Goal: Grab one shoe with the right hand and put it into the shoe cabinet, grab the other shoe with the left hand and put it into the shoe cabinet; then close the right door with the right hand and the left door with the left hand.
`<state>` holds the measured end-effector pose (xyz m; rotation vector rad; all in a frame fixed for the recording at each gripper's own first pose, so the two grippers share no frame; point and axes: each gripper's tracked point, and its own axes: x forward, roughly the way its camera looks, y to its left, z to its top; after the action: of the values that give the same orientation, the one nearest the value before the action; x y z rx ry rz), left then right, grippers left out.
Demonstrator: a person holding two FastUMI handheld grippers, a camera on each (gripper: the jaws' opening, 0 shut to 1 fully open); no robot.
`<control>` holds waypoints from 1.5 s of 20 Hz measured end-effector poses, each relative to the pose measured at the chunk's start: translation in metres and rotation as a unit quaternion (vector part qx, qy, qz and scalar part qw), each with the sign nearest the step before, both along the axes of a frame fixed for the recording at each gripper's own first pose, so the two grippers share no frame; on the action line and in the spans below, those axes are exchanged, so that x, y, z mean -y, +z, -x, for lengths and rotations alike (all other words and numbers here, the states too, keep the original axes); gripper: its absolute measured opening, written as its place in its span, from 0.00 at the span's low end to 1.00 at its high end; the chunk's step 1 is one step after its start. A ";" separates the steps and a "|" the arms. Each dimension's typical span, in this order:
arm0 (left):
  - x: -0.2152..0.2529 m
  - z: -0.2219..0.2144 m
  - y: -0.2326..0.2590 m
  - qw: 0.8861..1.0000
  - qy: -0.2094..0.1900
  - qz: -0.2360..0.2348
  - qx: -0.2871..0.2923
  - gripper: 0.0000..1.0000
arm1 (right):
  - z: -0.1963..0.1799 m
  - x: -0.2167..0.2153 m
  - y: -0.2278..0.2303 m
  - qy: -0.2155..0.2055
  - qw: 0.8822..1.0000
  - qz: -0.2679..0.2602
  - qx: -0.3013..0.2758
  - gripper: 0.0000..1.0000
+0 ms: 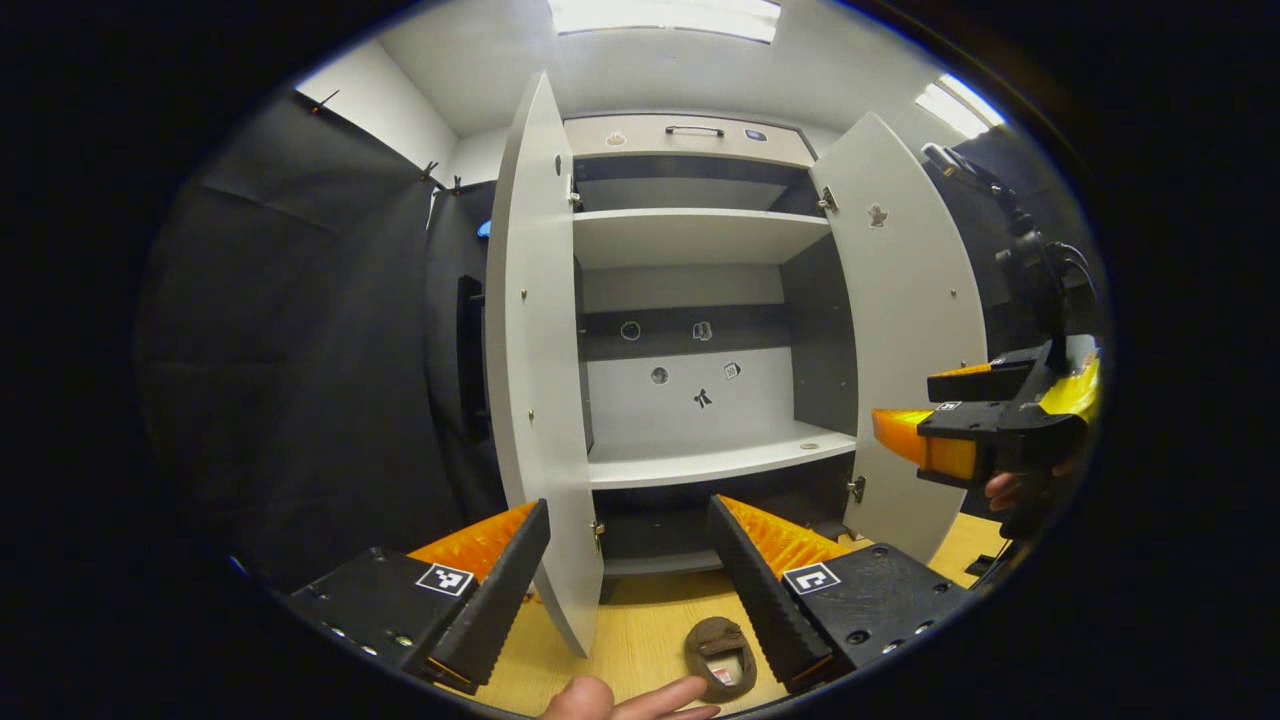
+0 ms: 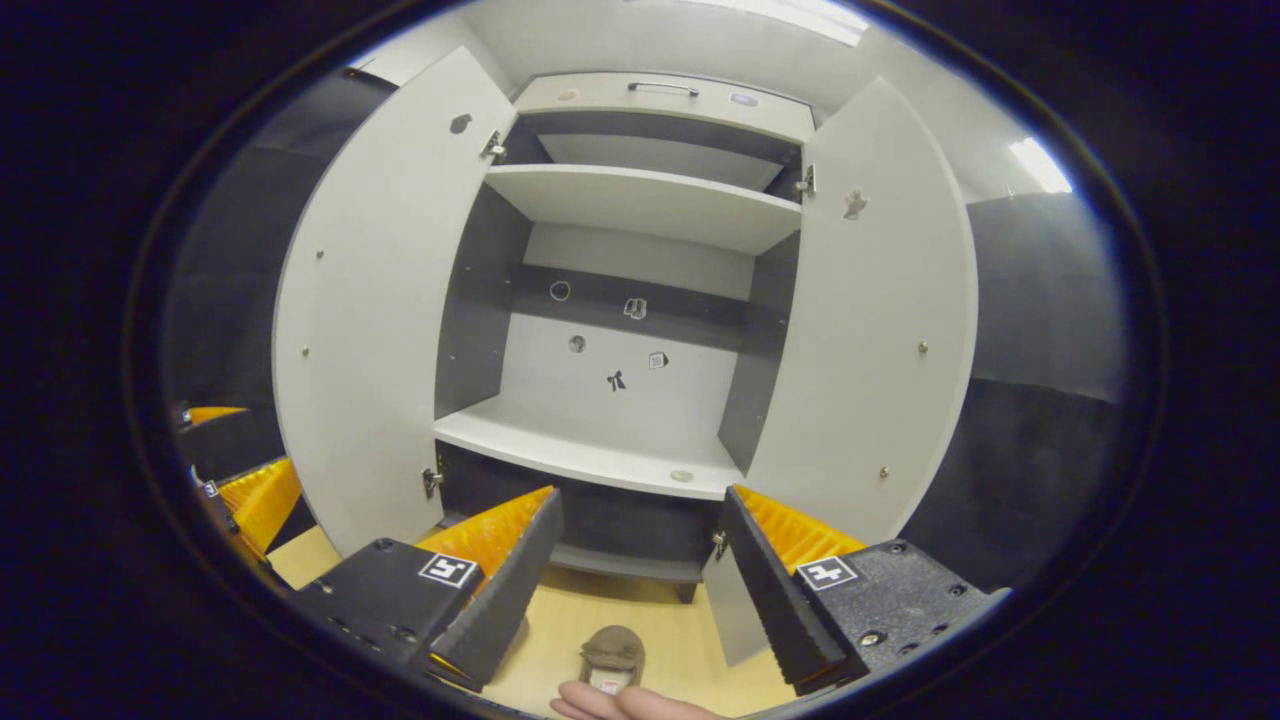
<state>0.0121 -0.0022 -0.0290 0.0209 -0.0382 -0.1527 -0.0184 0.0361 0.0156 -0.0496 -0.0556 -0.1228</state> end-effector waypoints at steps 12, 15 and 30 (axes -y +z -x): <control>-0.004 0.024 -0.027 0.999 0.043 -0.008 -0.029 0.96 | -0.019 -0.014 -0.161 0.063 0.990 0.045 -0.115 1.00; -0.001 0.025 -0.041 0.997 0.060 0.001 -0.054 0.96 | -0.031 -0.019 -0.208 0.084 0.985 0.042 -0.147 1.00; -0.005 0.049 -0.117 0.984 0.055 -0.070 -0.153 0.96 | -0.080 -0.012 -0.395 0.055 0.938 0.064 -0.337 0.20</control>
<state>-0.0372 0.0024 -0.1464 0.1386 0.2800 -0.0463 0.0616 0.0484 -0.3795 -0.2165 0.6198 0.0157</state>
